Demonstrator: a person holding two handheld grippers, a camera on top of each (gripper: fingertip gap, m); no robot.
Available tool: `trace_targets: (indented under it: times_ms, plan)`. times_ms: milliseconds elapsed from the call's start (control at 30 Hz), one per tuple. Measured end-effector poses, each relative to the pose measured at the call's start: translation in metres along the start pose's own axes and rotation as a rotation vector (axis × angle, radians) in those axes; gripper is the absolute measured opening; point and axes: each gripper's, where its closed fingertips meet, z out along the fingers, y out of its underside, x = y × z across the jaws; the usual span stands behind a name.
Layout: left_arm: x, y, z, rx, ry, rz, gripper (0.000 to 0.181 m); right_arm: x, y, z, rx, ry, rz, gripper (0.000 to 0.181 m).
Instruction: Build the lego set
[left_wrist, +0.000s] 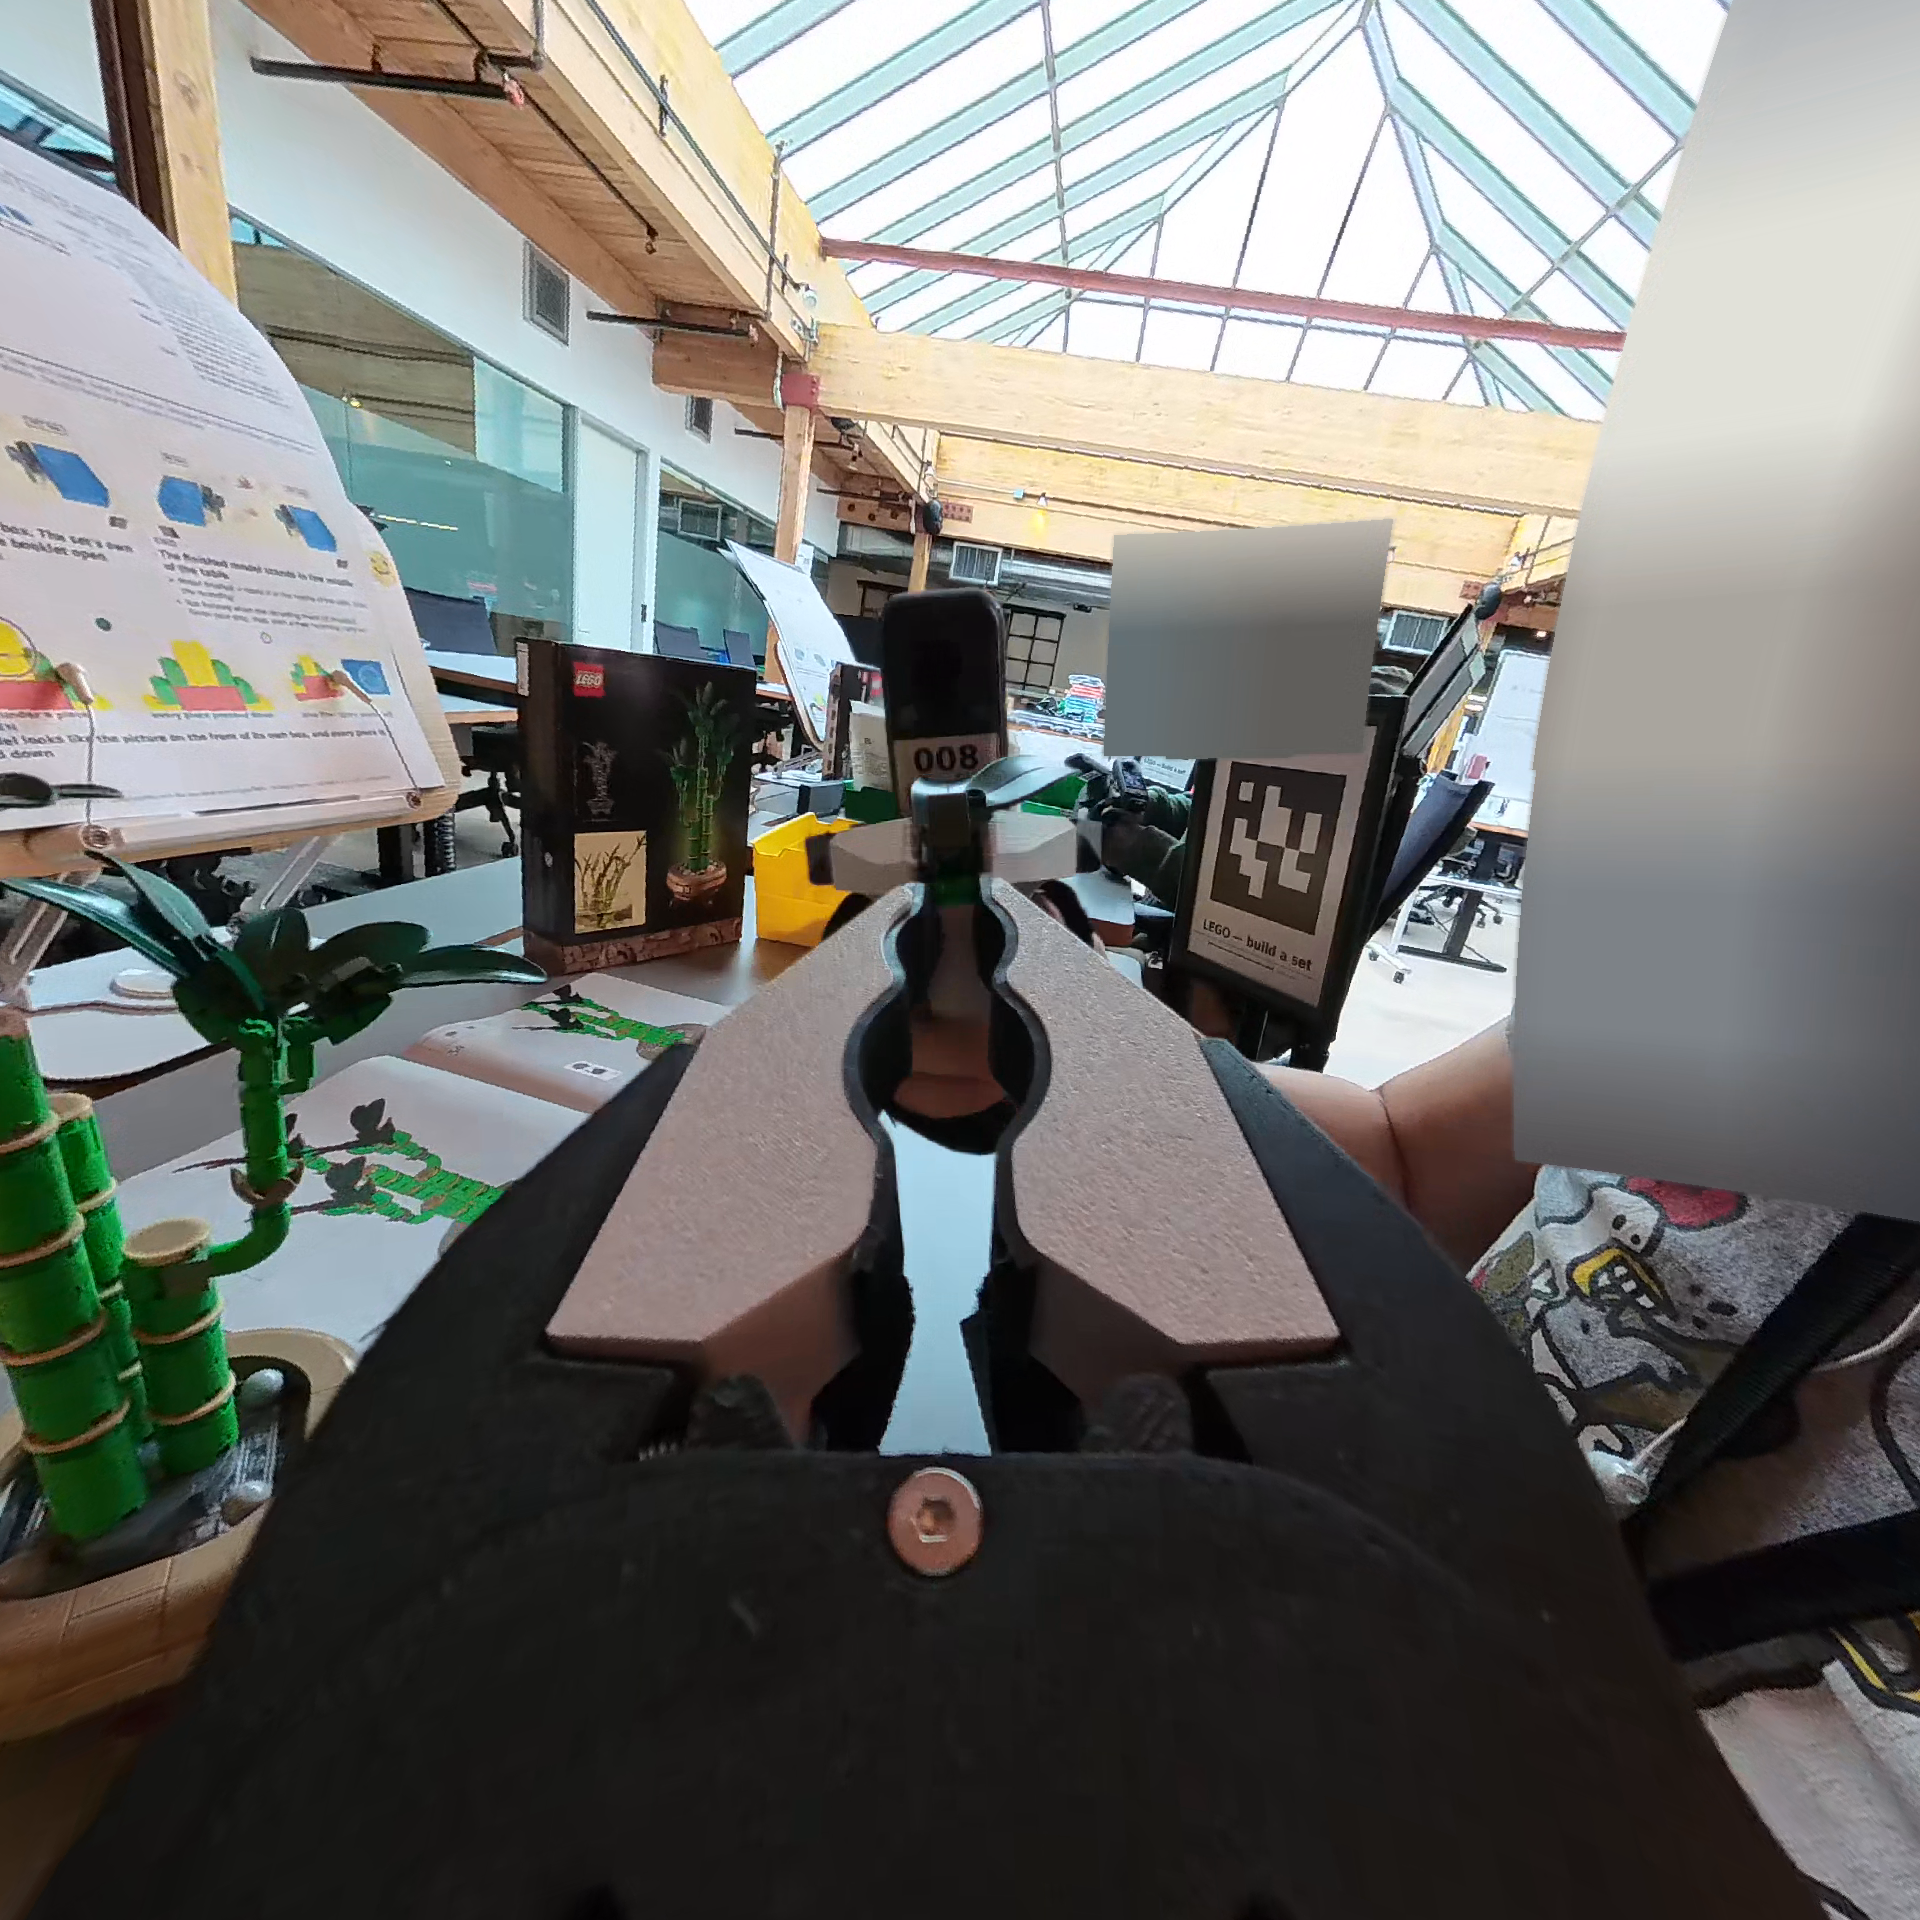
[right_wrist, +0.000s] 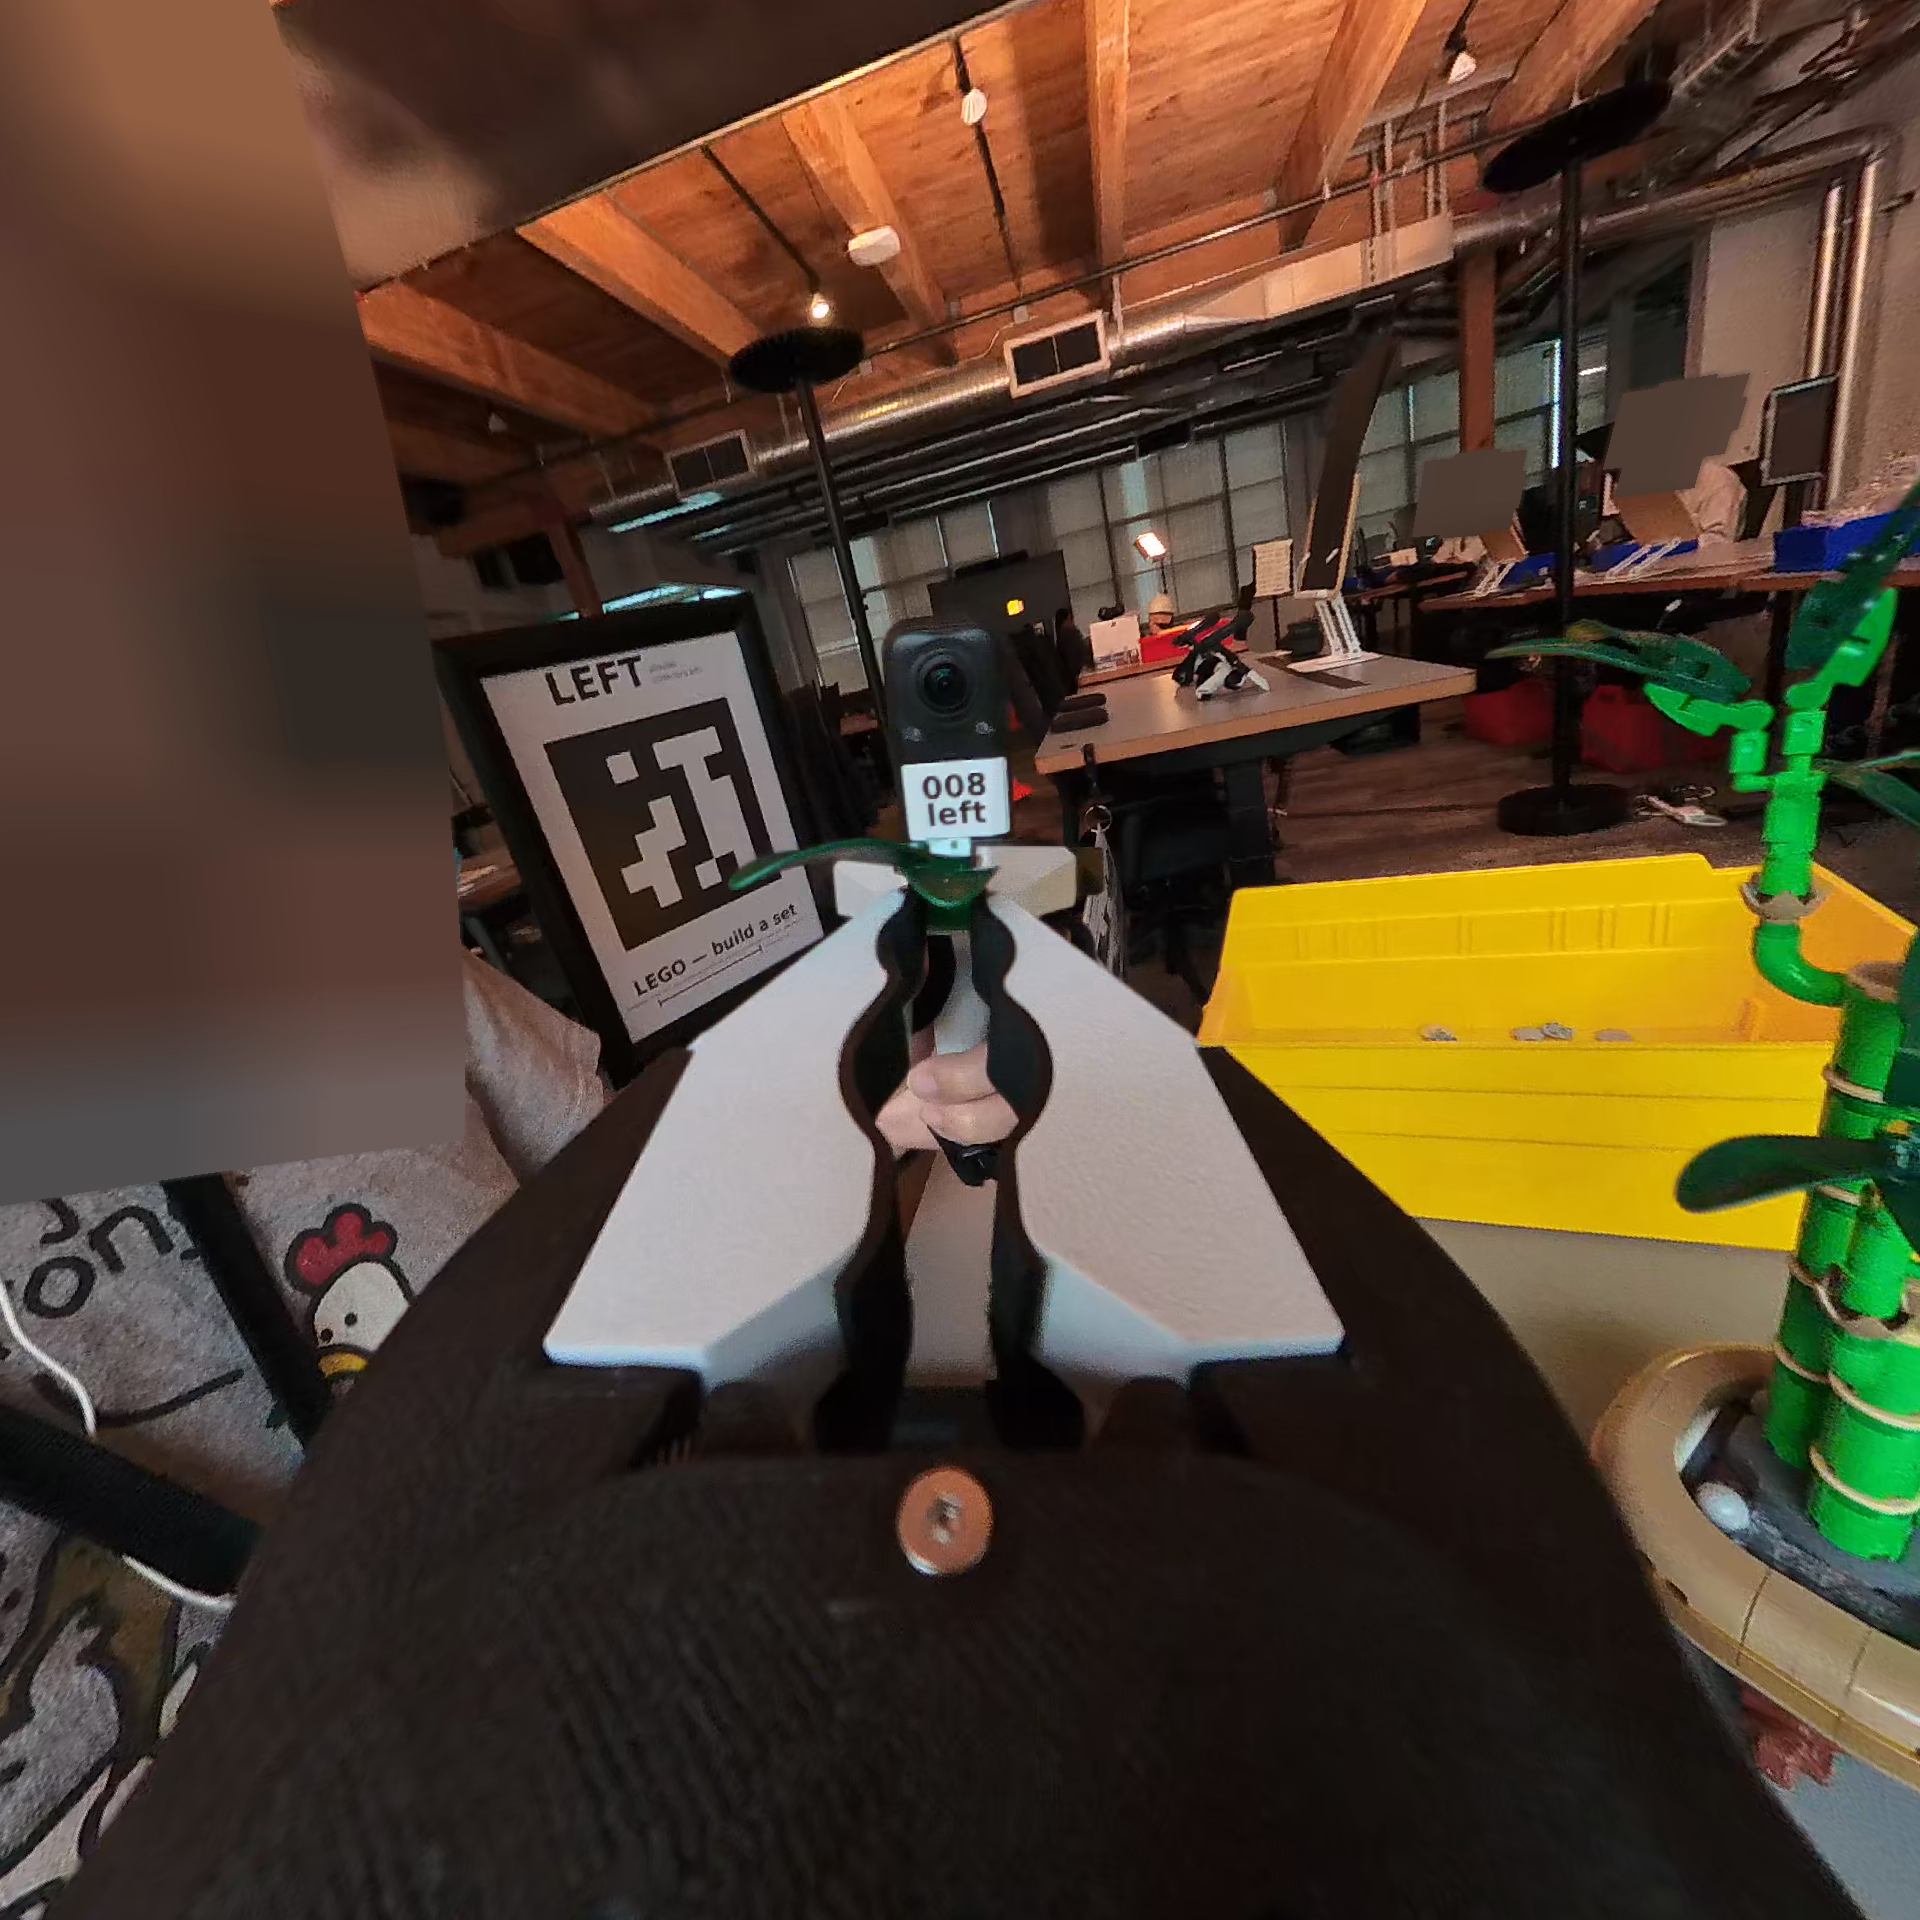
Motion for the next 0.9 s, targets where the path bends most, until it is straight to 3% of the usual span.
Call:
trace_targets:
  times_ms: [233, 267, 333, 433, 500, 600, 733, 900]
  plan:
    - [-0.008, 0.005, -0.004, -0.007, -0.010, -0.008, 0.005, 0.008, 0.006, 0.001, -0.053, 0.054, -0.046, 0.006]
    - [-0.014, 0.003, -0.006, 0.013, -0.045, 0.019, 0.006, 0.015, 0.002, 0.001, -0.030, 0.099, -0.067, 0.006]
    - [-0.037, -0.002, -0.013, 0.056, -0.157, 0.060, 0.030, 0.036, -0.019, -0.004, 0.062, 0.233, -0.113, 0.005]
    - [-0.088, -0.005, -0.026, 0.063, -0.386, 0.111, 0.037, 0.070, -0.046, -0.010, 0.130, 0.413, -0.192, 0.006]
    - [-0.124, -0.007, -0.035, 0.040, -0.564, 0.180, 0.036, 0.092, -0.052, -0.007, 0.081, 0.504, -0.219, 0.006]
    - [-0.158, -0.007, -0.034, -0.004, -0.696, 0.248, 0.036, 0.116, -0.054, 0.002, -0.023, 0.591, -0.197, 0.006]
    - [-0.179, -0.004, -0.026, -0.037, -0.738, 0.317, 0.030, 0.138, -0.043, 0.016, -0.170, 0.656, -0.113, 0.006]
    - [-0.185, -0.004, -0.017, 0.000, -0.680, 0.288, 0.023, 0.156, -0.031, 0.023, -0.349, 0.721, -0.092, 0.007]
